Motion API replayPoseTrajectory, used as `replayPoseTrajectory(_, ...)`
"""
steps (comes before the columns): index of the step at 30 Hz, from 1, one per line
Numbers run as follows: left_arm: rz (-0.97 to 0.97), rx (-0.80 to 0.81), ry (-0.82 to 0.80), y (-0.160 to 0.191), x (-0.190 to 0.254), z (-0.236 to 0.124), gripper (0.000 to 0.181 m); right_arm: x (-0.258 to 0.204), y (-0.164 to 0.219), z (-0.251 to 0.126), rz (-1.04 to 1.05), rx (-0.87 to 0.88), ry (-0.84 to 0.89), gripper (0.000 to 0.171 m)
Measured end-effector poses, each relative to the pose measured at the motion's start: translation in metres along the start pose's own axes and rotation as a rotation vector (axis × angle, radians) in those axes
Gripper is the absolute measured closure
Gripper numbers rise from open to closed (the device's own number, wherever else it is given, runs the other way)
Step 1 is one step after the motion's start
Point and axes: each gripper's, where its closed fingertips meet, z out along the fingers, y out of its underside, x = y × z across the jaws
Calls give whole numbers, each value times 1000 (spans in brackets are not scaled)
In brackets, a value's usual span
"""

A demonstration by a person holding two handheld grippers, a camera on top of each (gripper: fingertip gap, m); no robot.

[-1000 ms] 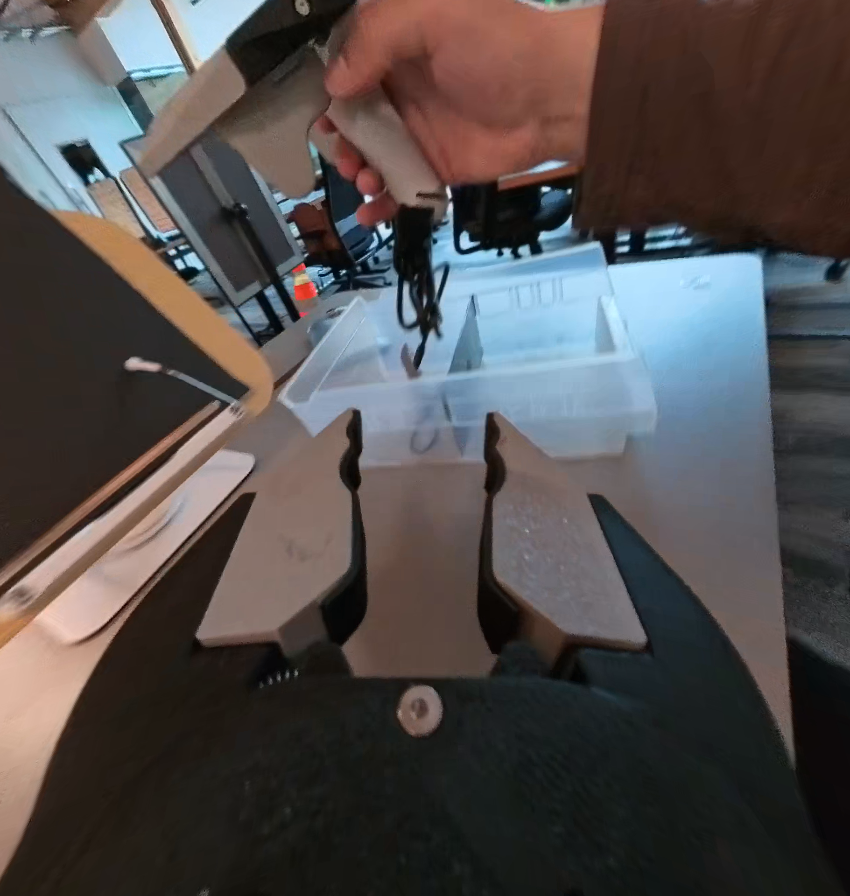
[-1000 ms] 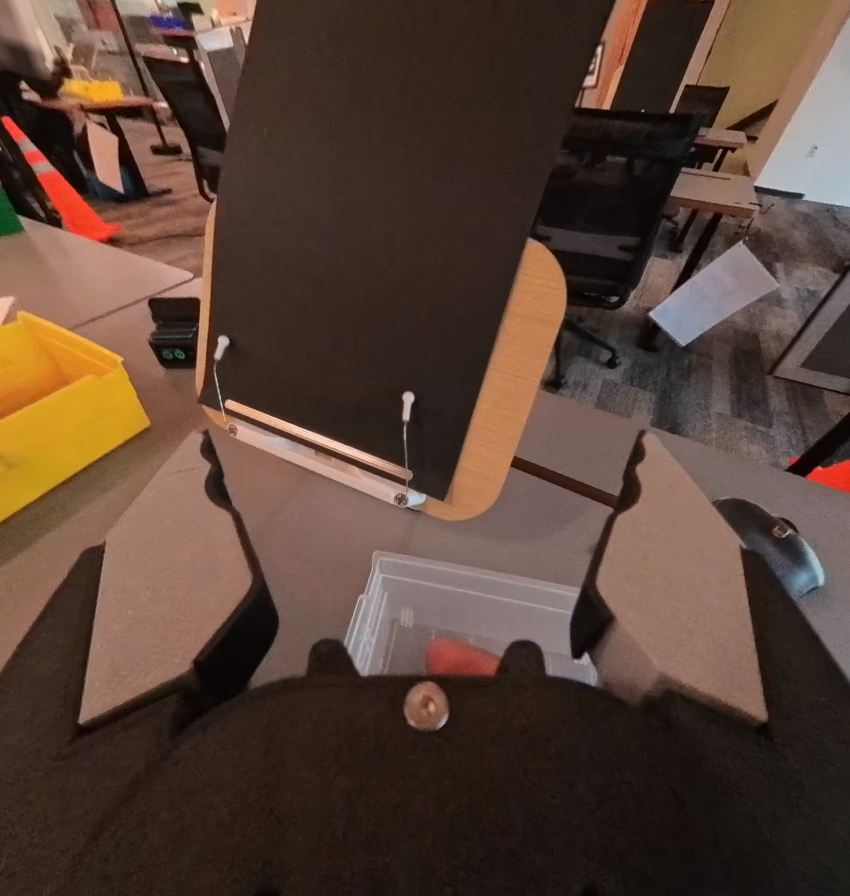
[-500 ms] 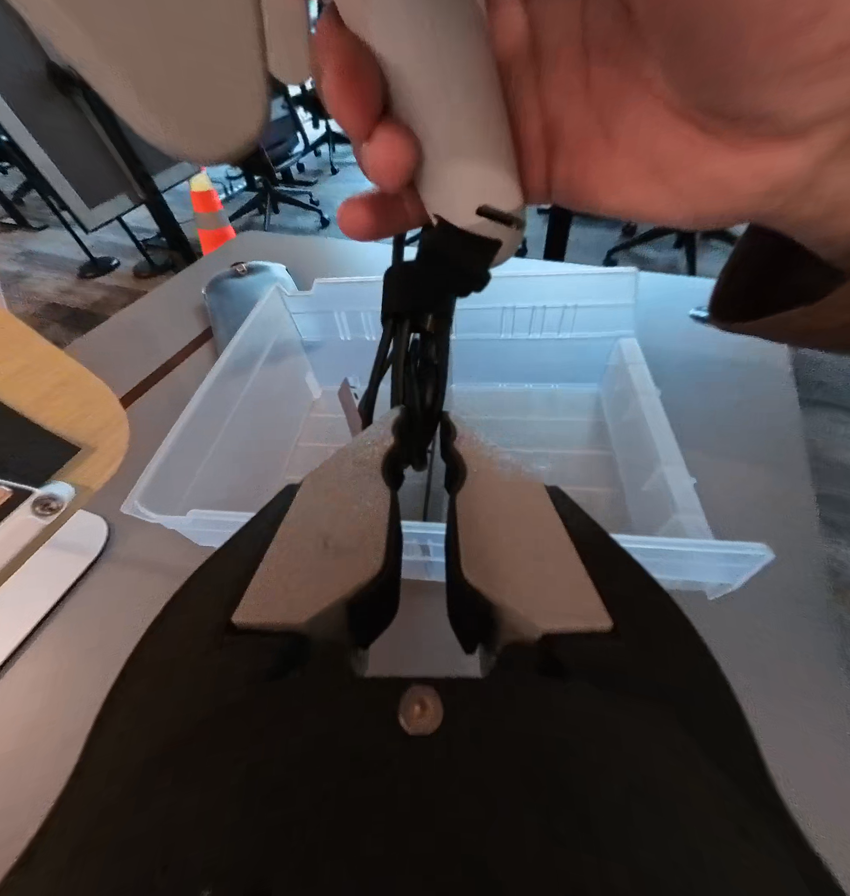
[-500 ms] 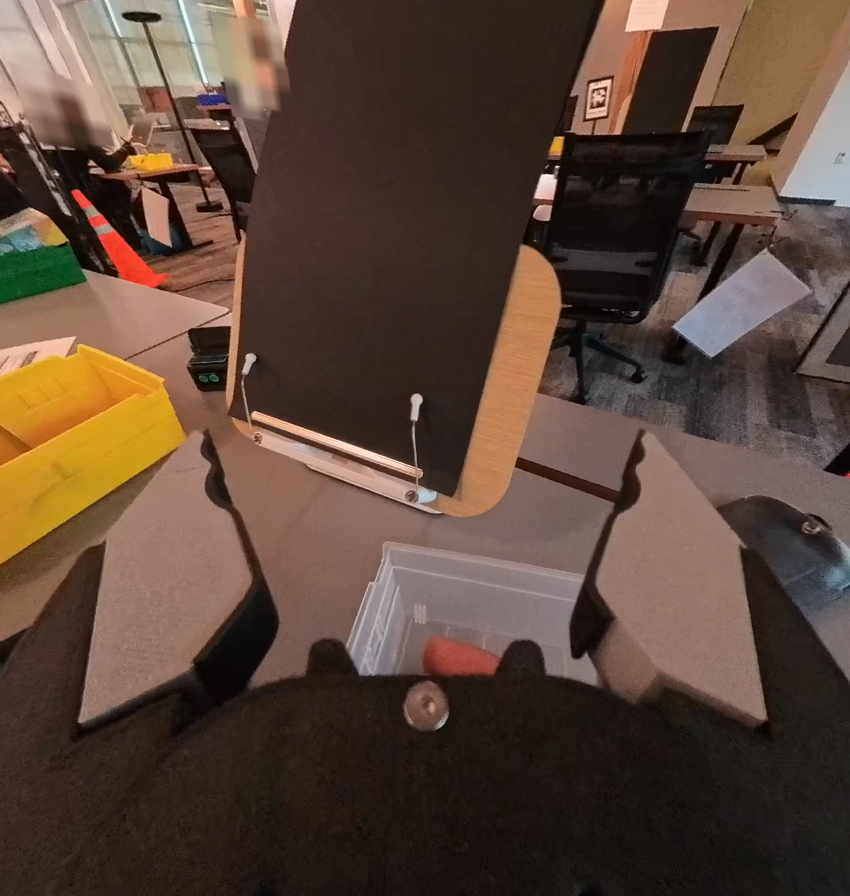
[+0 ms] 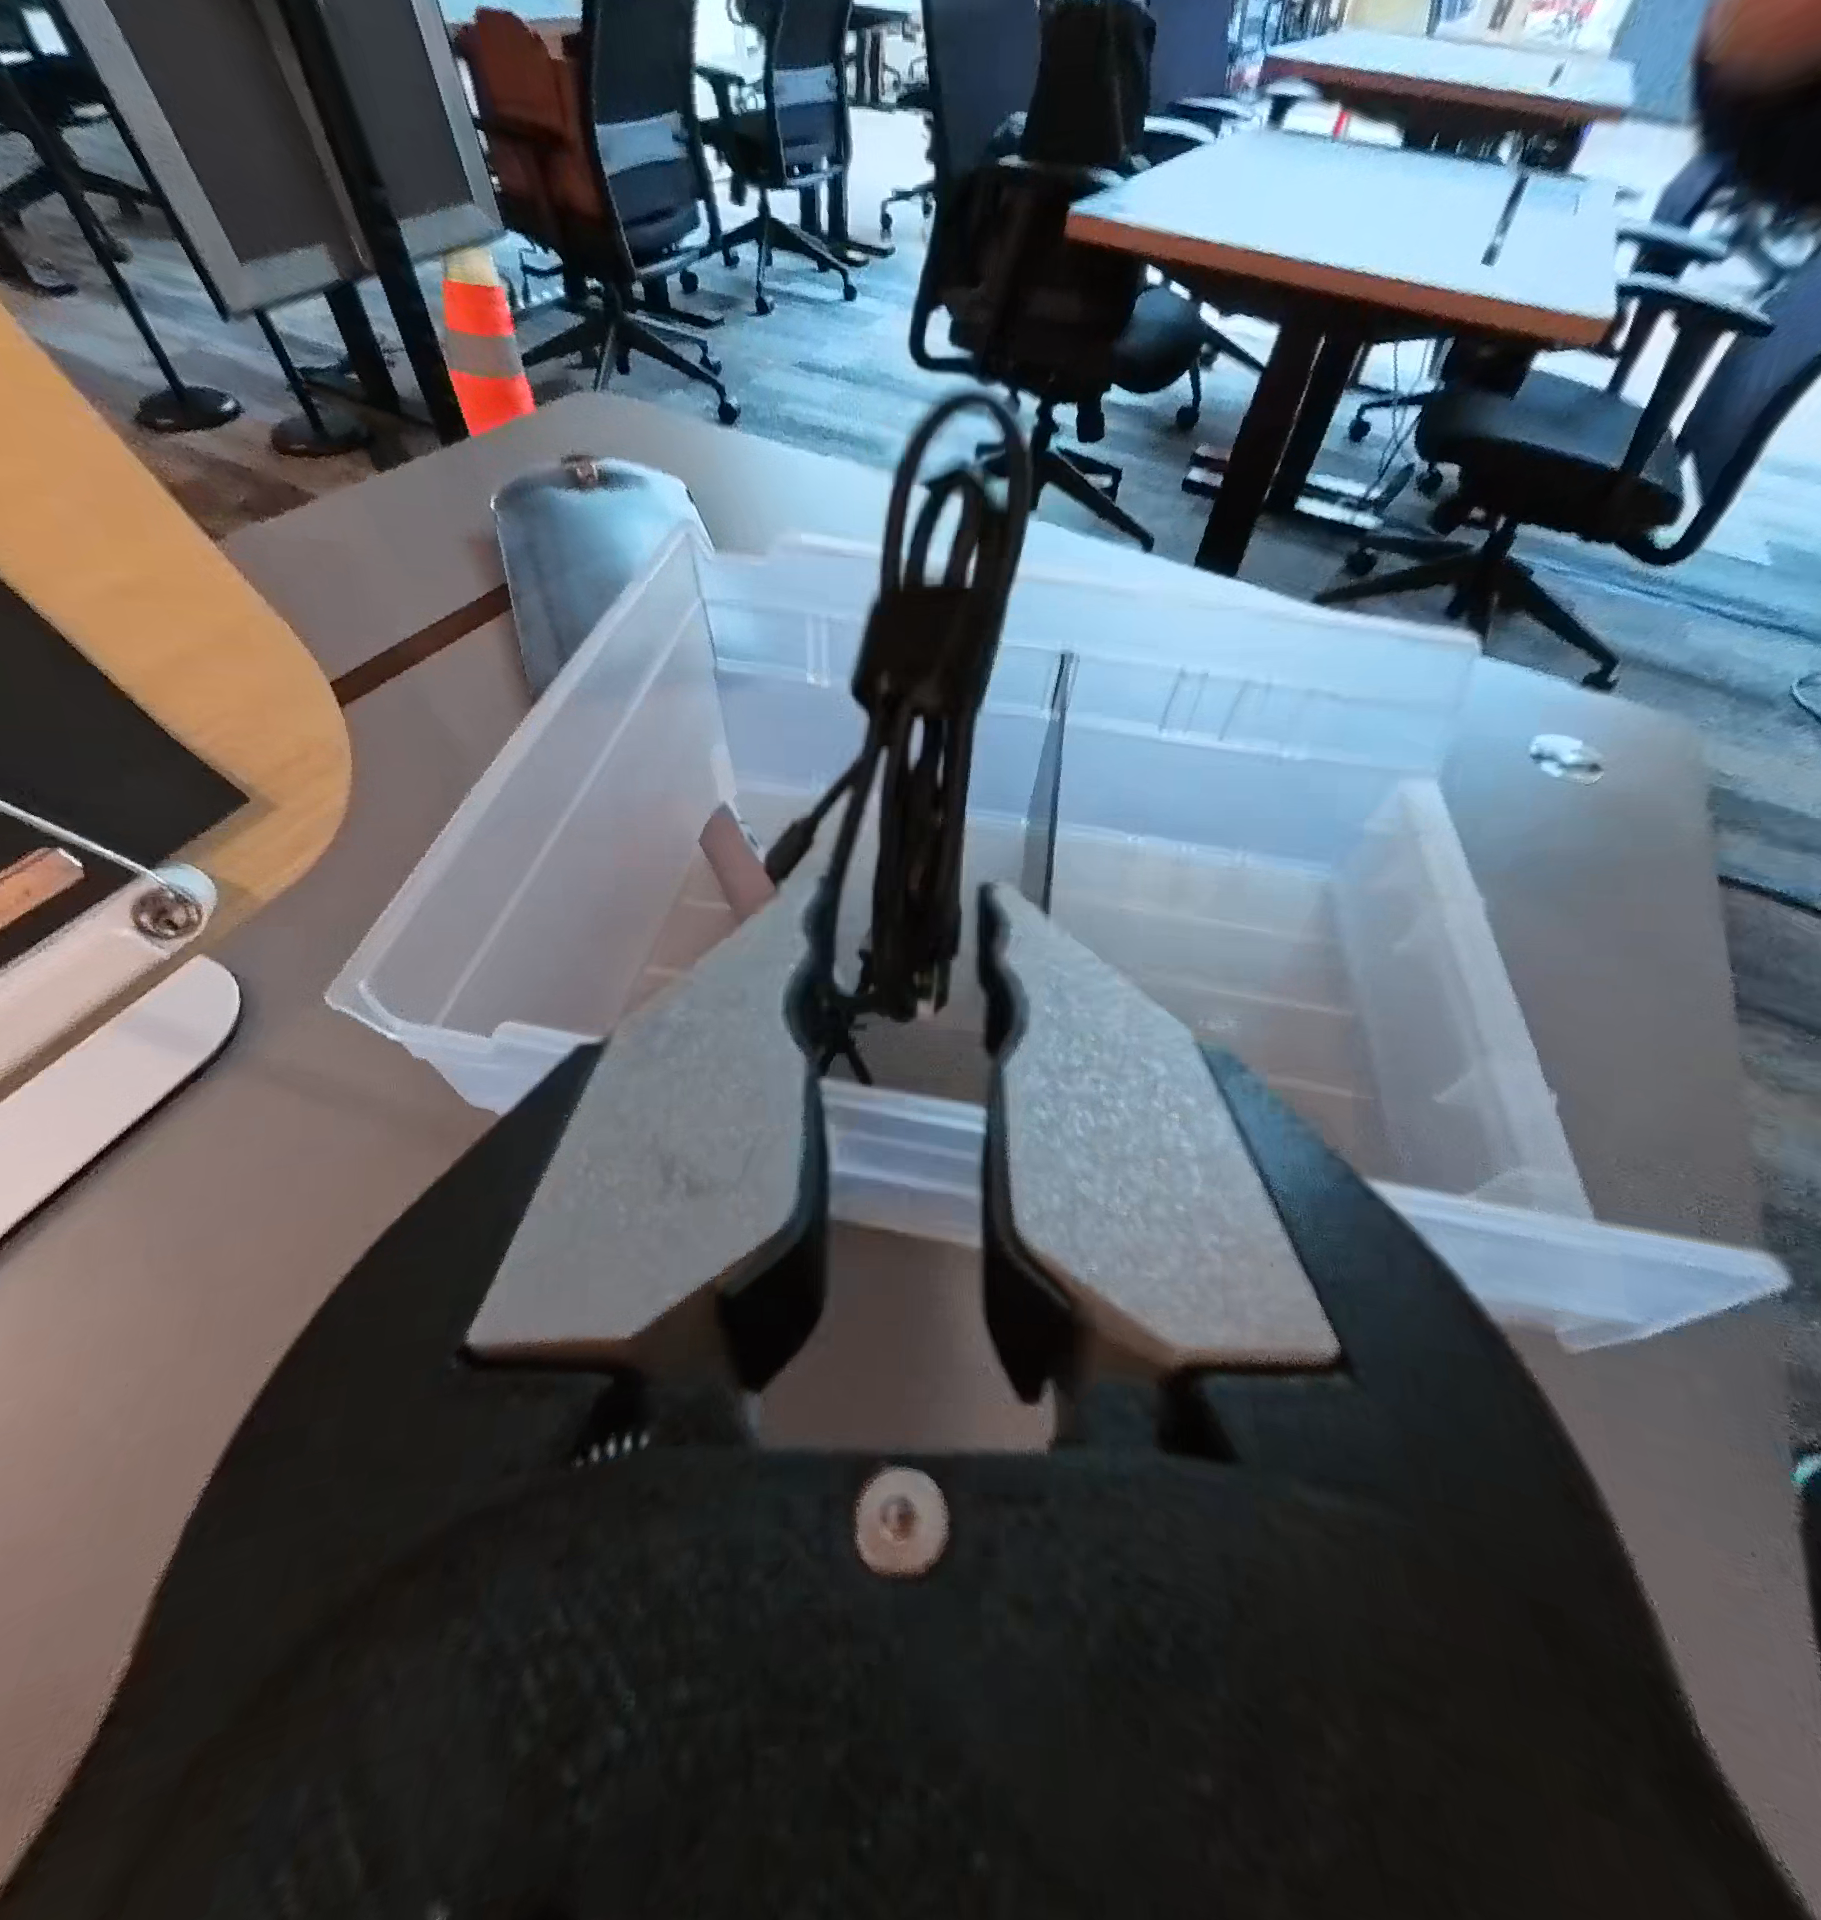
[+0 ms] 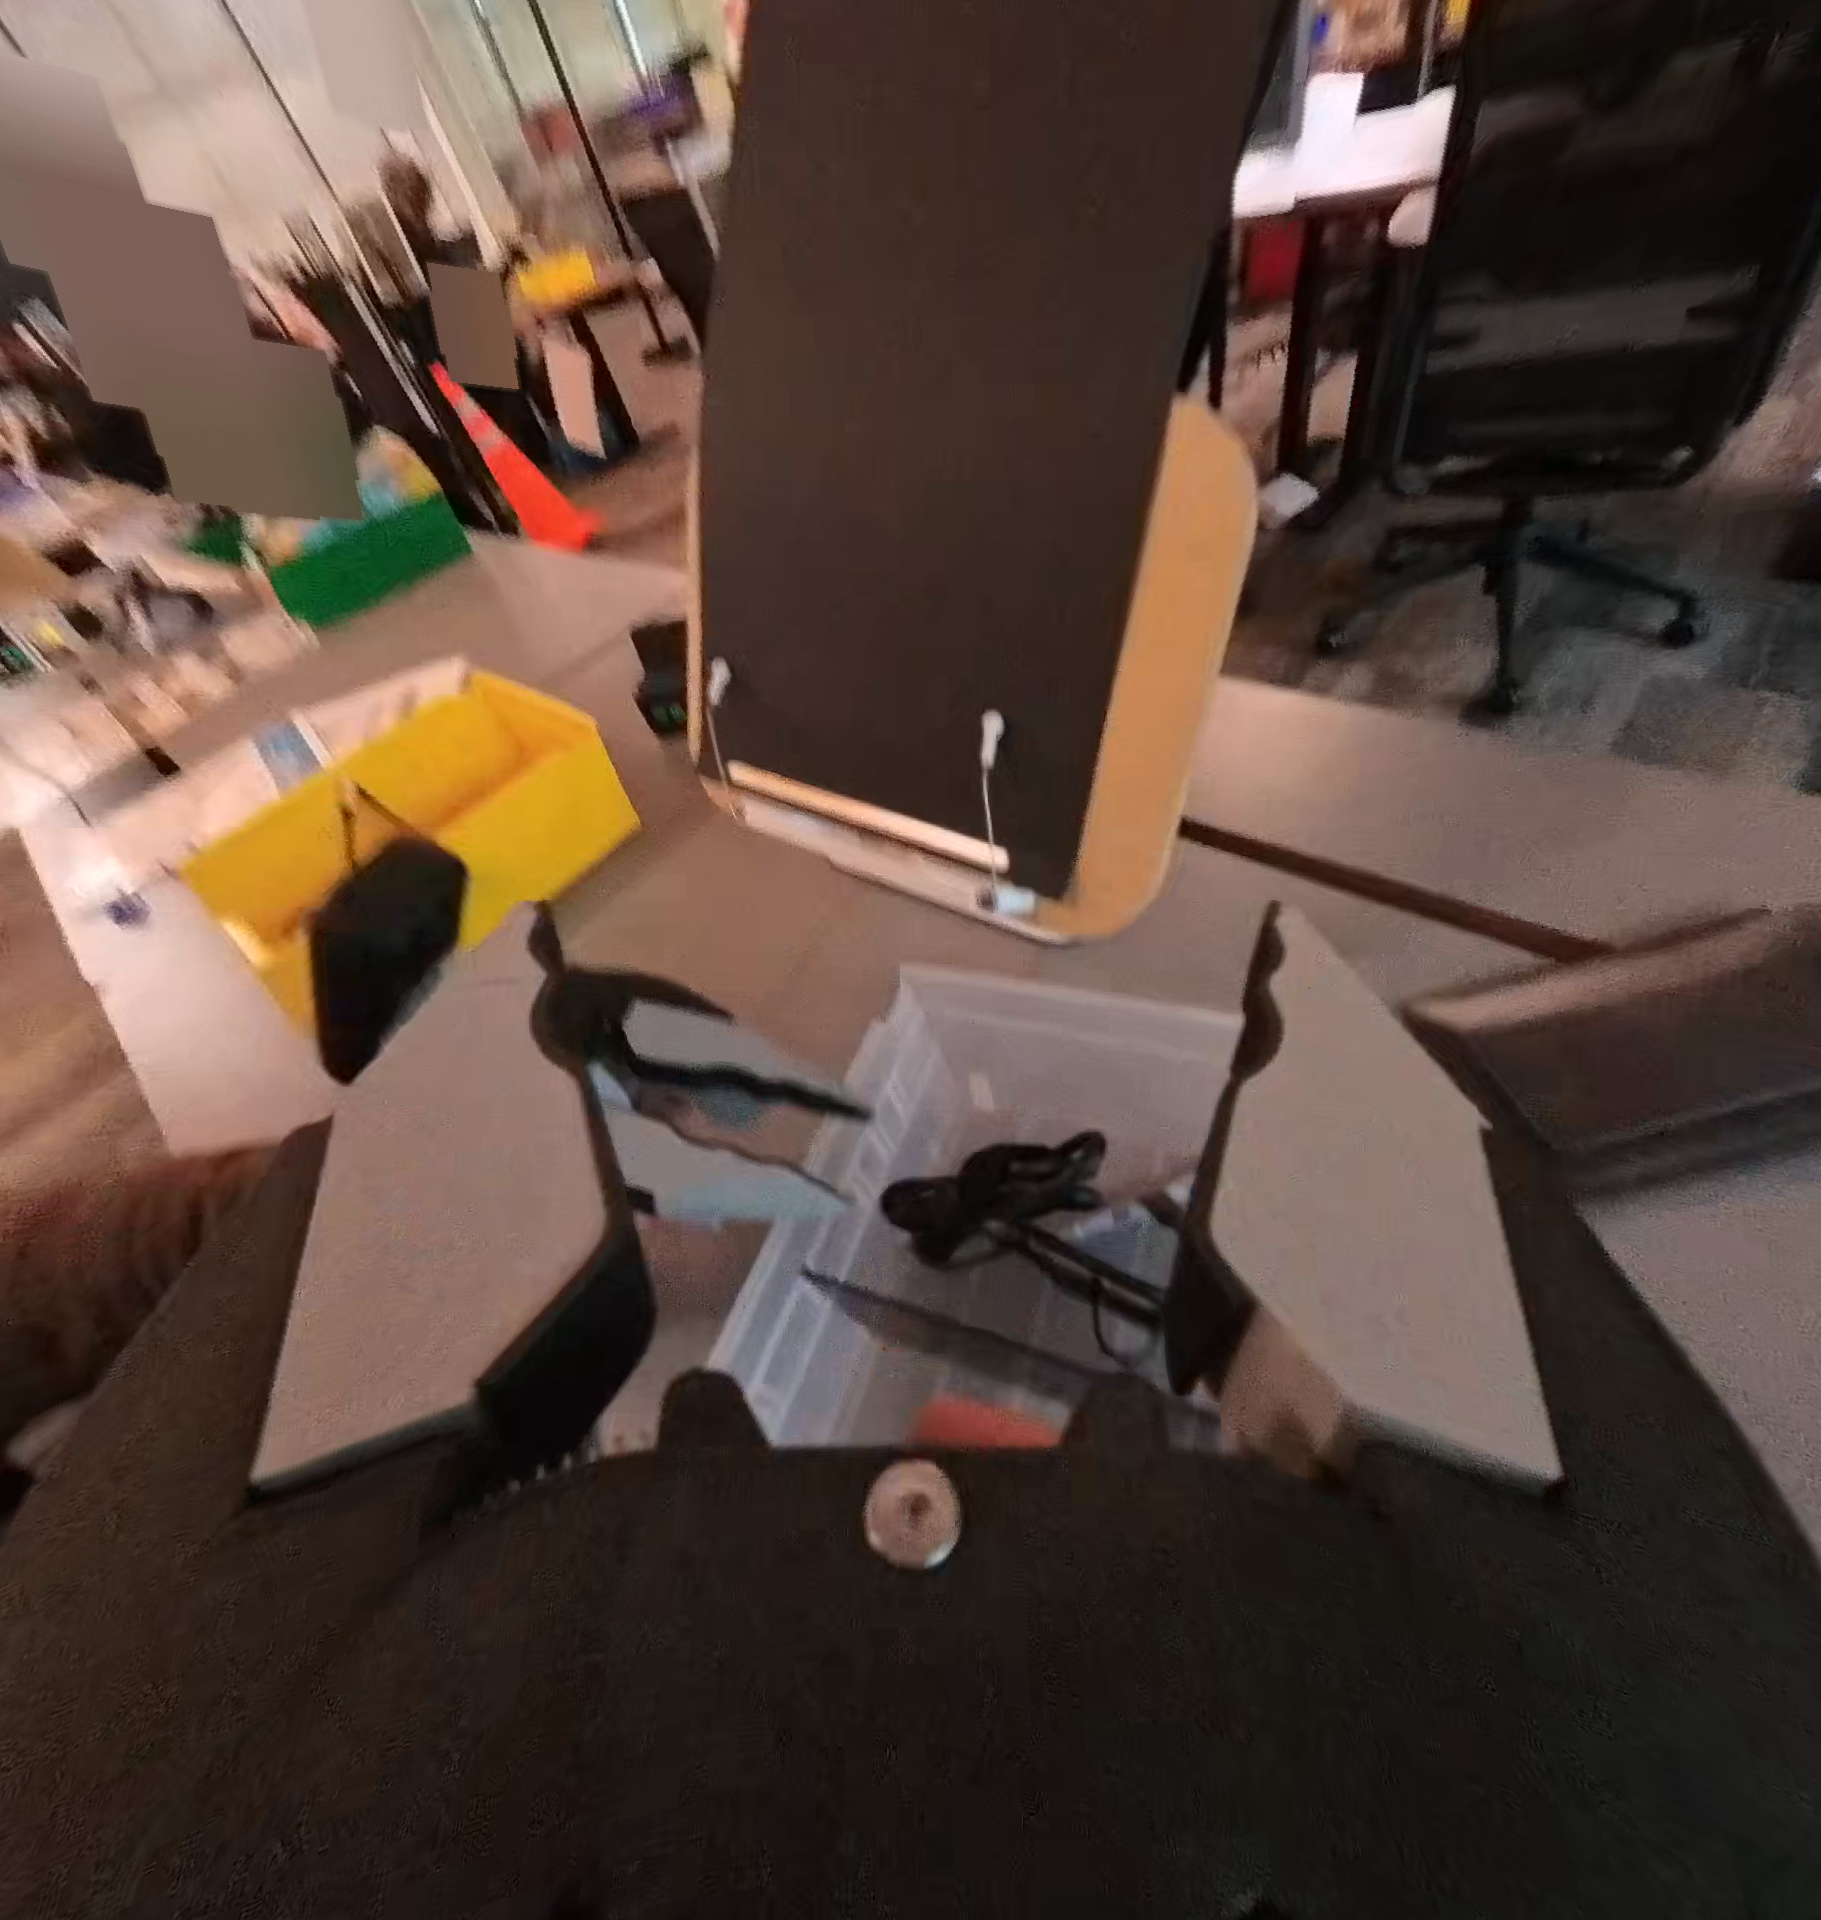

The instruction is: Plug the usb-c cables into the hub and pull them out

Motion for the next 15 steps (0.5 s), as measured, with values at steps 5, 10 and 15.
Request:
replayPoseTrajectory(5,49,28,-16,-27,0,-30,133,8,67,-11,-105,-337,159,70)
replayPoseTrajectory(10,152,38,-57,-25,-12,-104,133,37,96,-47,-240,-541,446,69)
replayPoseTrajectory(15,129,45,-23,22,-5,-200,133,10,110,-60,-303,-565,440,64)
